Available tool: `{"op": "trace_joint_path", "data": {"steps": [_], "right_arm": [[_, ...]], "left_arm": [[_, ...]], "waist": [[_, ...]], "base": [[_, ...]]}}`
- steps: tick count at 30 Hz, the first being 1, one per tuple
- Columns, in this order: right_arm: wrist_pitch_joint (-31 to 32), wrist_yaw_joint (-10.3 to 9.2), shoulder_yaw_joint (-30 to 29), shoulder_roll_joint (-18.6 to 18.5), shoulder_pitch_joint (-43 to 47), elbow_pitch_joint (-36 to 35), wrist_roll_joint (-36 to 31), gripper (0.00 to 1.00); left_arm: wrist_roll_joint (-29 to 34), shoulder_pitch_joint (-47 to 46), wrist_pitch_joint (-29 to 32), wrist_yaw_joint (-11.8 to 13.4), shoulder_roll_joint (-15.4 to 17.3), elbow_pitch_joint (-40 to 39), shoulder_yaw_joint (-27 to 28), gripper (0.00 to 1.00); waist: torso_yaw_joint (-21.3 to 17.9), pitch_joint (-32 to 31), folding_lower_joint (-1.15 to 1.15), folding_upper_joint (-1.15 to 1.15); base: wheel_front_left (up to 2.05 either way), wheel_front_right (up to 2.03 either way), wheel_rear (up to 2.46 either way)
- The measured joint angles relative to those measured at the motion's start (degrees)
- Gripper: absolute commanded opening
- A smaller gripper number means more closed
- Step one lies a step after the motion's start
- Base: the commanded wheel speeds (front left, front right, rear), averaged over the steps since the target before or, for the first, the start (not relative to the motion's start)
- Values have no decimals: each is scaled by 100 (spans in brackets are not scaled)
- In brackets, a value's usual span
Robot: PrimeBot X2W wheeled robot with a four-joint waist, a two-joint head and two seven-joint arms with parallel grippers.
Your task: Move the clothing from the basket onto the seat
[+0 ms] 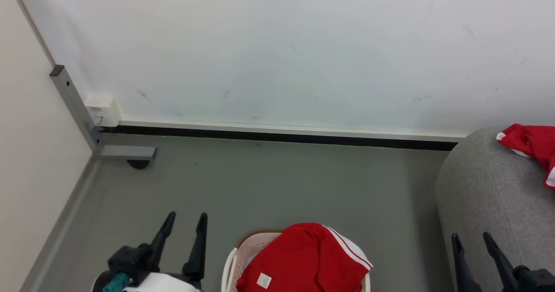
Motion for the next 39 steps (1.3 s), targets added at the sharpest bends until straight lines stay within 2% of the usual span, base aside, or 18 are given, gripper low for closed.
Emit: {"op": "trace_joint_path", "data": {"steps": [11,17,26,33,39], "right_arm": [[0,-1,65,25,64,14,5,100],[0,0,53,-2,28,-63,24,100],[0,-1,-20,-24,-504,-393,129,100],[1,-1,-91,-14,-1094,-665,231,100],[0,-1,-157,-2,-1588,-932,315,100]], "left_arm": [[335,208,0,-235,-267,-92,597,100],[543,159,0,-314,-321,-15,594,100],[831,-905,97,-405,-289,705,19,100],[1106,-2118,900,-430,-159,1494,-548,100],[1290,-2904,1560,-430,12,2169,-754,100]], "waist": [[-150,-16,0,0],[-240,136,1,0],[-482,886,1,0],[-802,1769,2,0],[-1172,2549,2,0]], "base": [[0,0,0],[0,0,0],[0,0,0],[0,0,0],[0,0,0]]}}
